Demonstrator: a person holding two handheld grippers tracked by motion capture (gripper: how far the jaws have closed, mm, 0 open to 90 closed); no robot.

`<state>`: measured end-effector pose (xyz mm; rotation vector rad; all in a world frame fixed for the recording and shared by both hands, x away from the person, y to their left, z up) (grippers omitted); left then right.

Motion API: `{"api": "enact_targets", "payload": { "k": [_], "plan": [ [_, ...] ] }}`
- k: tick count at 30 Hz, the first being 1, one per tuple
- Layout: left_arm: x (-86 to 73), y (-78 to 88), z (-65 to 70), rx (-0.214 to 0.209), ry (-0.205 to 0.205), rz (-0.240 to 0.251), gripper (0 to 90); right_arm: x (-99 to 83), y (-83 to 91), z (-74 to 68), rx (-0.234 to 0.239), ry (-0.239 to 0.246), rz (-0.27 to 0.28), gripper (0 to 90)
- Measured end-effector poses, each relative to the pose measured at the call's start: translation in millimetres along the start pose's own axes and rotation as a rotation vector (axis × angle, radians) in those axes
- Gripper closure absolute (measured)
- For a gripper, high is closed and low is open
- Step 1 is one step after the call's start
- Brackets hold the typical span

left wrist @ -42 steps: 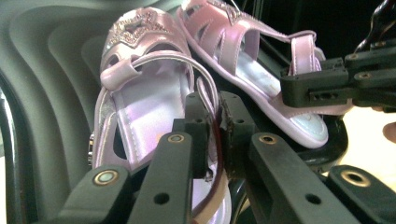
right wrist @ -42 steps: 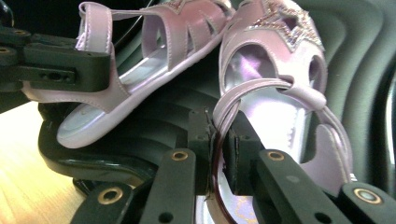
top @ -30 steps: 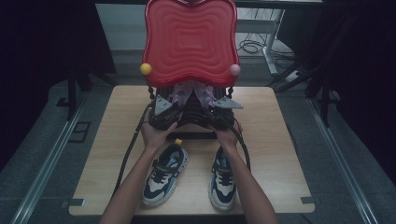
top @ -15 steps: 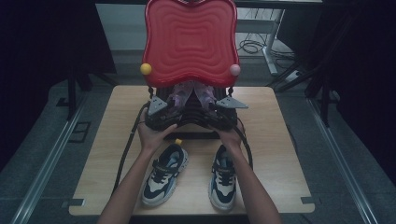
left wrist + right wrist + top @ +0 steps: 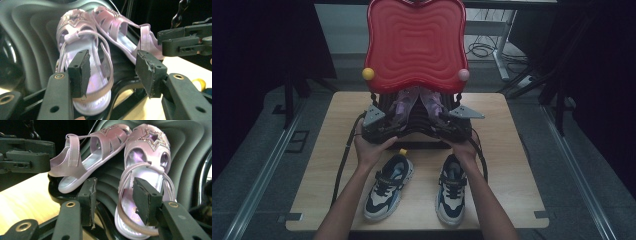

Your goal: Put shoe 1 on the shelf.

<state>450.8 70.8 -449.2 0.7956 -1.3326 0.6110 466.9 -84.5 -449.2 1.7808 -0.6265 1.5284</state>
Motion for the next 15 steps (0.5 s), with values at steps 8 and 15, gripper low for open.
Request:
{"api": "enact_targets", "payload": {
  "k": [8,15],
  "plan": [
    [-4.4,16.4,3.4,-0.013,0.01,-0.014,44.7,-5.3,9.6,-3.3,0.033,-0.019,-0.003,54.1],
    [-6.0,30.8,6.5,-0.035,0.035,-0.013,44.2,-7.6,21.2,-7.0,0.061,-0.017,0.006,53.8]
  ]
}}
Point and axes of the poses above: each handheld gripper's, and its own axes: y roughly backward along the jaws, x roughly out of its top, z roughly to its right, the point moved 10 cm from there along -y, roughly forward along the jaws, and after that the axes turned 9 degrees about z, right-handed, at the moved point
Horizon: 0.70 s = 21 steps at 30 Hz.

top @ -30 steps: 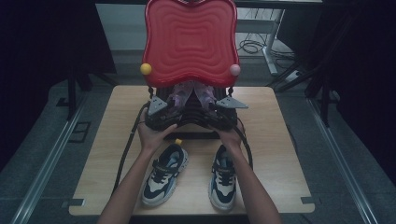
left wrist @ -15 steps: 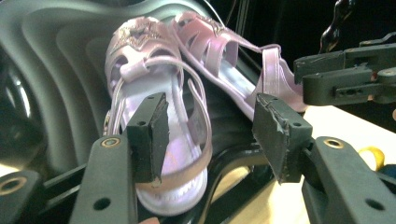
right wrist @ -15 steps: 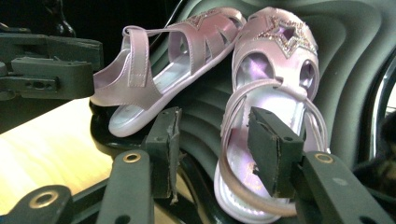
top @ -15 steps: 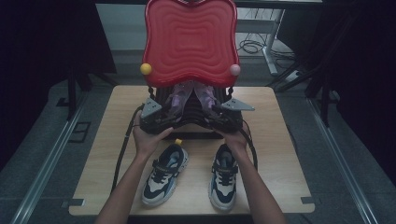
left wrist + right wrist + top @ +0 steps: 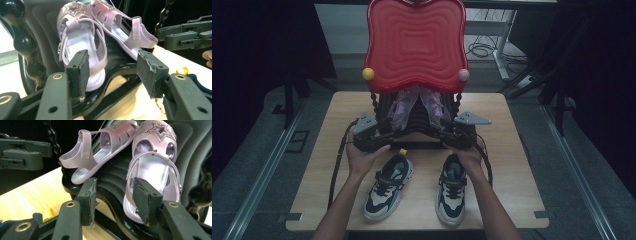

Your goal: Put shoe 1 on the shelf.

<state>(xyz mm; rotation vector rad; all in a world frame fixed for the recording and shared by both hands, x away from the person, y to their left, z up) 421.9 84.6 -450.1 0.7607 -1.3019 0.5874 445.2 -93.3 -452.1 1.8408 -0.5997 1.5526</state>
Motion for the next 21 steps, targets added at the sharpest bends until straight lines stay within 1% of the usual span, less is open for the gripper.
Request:
{"api": "enact_targets", "payload": {
  "k": [1,5,8,12,21],
  "plan": [
    [-1.5,2.2,0.9,-0.006,0.005,-0.003,44.1,-0.4,1.7,-0.4,0.001,0.002,-0.002,53.7],
    [-7.4,9.6,2.0,-0.008,0.009,-0.015,43.7,-3.0,10.2,-1.8,0.009,0.002,0.006,53.5],
    [-11.4,15.8,3.1,-0.01,0.019,-0.018,43.6,-6.4,15.8,-3.1,0.014,0.001,0.006,53.2],
    [-17.9,22.9,5.4,-0.017,0.018,-0.034,43.4,-14.0,23.2,-2.8,0.017,0.002,0.004,53.2],
    [-33.7,39.5,2.6,-0.014,0.053,-0.049,43.1,-29.8,43.4,-0.8,0.027,-0.002,-0.005,53.2]
  ]
}}
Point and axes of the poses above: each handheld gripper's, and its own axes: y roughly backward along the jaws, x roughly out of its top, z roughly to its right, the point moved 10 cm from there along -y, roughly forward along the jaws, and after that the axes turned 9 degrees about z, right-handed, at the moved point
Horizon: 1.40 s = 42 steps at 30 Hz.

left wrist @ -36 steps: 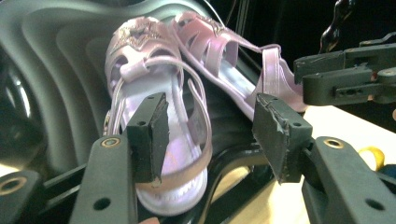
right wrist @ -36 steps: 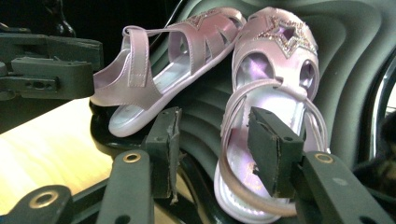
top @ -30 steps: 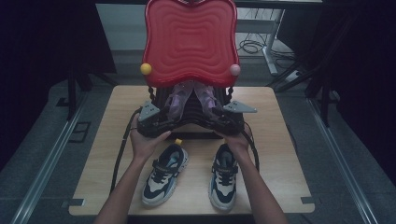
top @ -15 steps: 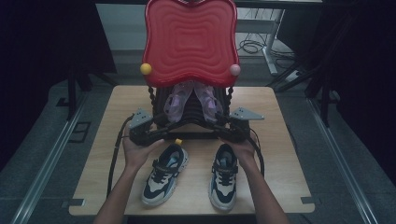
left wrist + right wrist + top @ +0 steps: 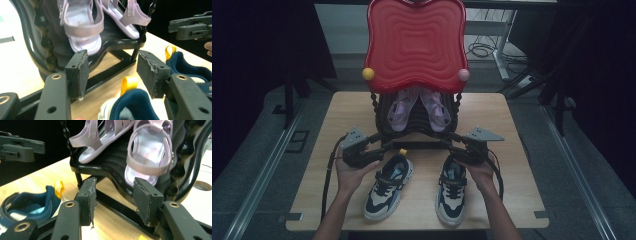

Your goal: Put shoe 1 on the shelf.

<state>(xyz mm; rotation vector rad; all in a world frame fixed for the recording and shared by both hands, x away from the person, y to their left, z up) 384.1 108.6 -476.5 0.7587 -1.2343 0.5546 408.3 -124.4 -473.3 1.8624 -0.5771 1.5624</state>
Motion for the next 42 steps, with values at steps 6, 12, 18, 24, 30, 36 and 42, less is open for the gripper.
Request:
{"api": "enact_targets", "payload": {
  "k": [6,12,18,24,30,36,42],
  "plan": [
    [-9.4,9.3,-1.2,-0.001,0.014,-0.006,43.1,-9.7,13.0,2.2,-0.003,-0.004,-0.014,53.2],
    [-18.8,17.7,-4.4,0.009,0.025,-0.025,43.1,-17.0,23.3,5.1,-0.005,-0.007,-0.03,53.2],
    [-26.9,24.5,-4.5,0.012,0.037,-0.04,43.1,-22.5,34.1,6.2,0.002,-0.008,-0.036,53.2],
    [-33.5,36.2,-1.8,0.005,0.059,-0.054,43.3,-29.7,43.4,7.7,0.004,-0.006,-0.049,53.2],
    [-39.2,46.8,2.8,-0.012,0.064,-0.087,46.2,-32.4,46.5,10.9,0.003,-0.015,-0.044,52.9],
    [-32.9,53.6,8.3,-0.032,0.078,-0.081,48.5,-33.6,49.7,12.2,-0.004,-0.028,-0.042,52.6],
    [-32.0,51.8,20.5,-0.056,0.08,-0.091,48.4,-27.9,57.5,19.1,-0.019,-0.045,-0.012,52.6]
  ]
}}
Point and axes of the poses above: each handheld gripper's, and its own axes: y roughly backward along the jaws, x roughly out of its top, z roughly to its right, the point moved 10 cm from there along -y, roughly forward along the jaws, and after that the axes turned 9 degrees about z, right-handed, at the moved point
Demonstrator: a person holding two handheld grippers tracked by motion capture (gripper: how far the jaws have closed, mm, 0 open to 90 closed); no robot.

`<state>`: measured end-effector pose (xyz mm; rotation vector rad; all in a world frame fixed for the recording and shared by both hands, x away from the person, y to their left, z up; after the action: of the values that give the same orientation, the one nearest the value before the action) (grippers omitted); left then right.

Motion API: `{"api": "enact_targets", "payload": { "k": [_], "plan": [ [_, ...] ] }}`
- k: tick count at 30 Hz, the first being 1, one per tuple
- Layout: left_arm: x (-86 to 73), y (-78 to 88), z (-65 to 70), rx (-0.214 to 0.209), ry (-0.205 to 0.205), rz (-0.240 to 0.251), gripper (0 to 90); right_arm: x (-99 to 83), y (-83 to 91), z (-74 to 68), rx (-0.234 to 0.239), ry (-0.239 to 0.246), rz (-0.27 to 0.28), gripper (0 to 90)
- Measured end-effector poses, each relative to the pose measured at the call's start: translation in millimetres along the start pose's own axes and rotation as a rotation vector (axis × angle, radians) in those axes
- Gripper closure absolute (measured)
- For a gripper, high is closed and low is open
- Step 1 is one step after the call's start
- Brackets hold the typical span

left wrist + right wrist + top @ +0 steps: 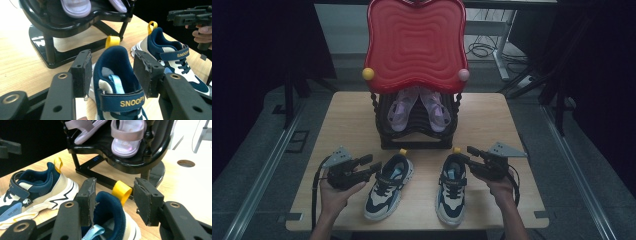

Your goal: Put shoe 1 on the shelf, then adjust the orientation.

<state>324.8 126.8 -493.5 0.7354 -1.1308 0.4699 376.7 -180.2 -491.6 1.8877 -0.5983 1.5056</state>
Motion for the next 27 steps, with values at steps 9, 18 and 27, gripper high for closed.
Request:
{"api": "enact_targets", "payload": {
  "k": [9,18,27],
  "plan": [
    [-6.9,1.7,14.9,-0.027,0.004,-0.016,48.1,2.7,7.1,4.8,-0.015,-0.004,0.011,52.3],
    [-18.7,-1.5,33.4,-0.077,0.002,-0.058,56.7,-1.3,9.3,5.5,-0.022,-0.013,-0.003,51.6],
    [-25.6,-4.9,46.4,-0.101,0.011,-0.072,83.9,-2.8,12.3,6.6,-0.033,-0.013,-0.008,51.6]
  ]
}}
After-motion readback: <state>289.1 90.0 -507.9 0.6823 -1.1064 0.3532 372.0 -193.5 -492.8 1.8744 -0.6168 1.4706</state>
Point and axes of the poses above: each handheld gripper's, and its own axes: y roughly backward along the jaws, x roughly out of its top, z roughly to its right, the point moved 10 cm from there along -y, roughly forward along the jaws, and after that the axes turned 9 degrees about z, right-handed, at the moved point
